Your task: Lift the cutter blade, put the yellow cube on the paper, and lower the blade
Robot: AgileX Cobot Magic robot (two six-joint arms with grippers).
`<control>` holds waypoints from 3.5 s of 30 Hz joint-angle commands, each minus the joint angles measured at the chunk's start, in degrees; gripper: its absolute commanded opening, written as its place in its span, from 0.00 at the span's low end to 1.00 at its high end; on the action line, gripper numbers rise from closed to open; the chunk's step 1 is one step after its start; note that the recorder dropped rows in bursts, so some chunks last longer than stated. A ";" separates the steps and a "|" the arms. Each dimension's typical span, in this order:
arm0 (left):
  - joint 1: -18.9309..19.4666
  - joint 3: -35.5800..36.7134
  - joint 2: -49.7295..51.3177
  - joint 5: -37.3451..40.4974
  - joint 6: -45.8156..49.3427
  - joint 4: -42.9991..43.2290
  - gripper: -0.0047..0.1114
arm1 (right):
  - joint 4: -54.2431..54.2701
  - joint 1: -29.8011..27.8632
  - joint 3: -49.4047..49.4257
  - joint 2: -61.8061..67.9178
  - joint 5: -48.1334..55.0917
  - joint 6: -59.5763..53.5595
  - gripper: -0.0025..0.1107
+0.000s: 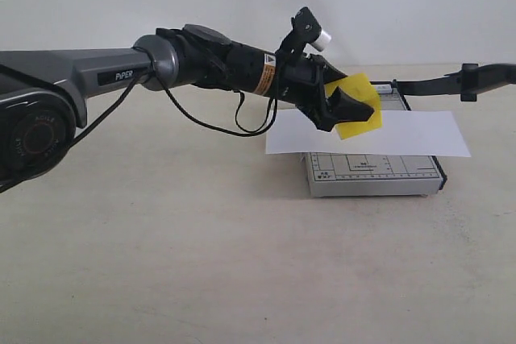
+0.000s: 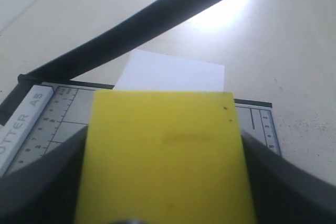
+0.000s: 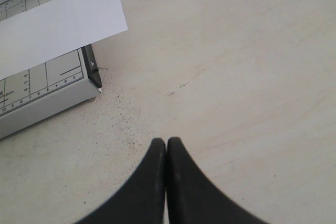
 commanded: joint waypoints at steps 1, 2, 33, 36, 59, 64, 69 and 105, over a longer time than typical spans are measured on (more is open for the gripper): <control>-0.27 -0.39 -0.26 -0.15 0.45 -0.61 0.08 | -0.58 -0.16 -0.14 0.21 -0.57 -0.26 0.02; -0.27 -0.39 0.05 -0.15 0.45 -0.61 0.08 | -0.58 -0.16 -0.14 0.21 -0.57 -0.26 0.02; -0.05 -0.39 1.04 -0.86 1.47 -3.45 0.75 | -0.58 -0.16 -0.14 0.21 -0.47 -0.37 0.02; 0.54 -0.39 -1.06 -1.53 1.04 -4.38 0.75 | -0.58 -0.16 -0.14 0.21 -0.33 -0.27 0.02; 14.03 -0.12 -14.23 -21.09 -35.59 -0.61 0.08 | -0.58 -0.16 -0.14 0.21 1.03 -1.45 0.02; 13.41 0.25 -14.88 -21.09 -38.22 -0.61 0.08 | -0.58 -0.16 -0.14 0.21 1.03 -2.35 0.02; 10.22 4.23 -19.80 -21.09 -38.22 -0.61 0.08 | -0.58 -0.16 -0.14 0.21 1.03 -3.12 0.02; 68.27 72.75 -70.51 49.17 -8.84 -37.97 0.08 | -0.58 -0.16 -0.14 0.21 0.09 -3.24 0.02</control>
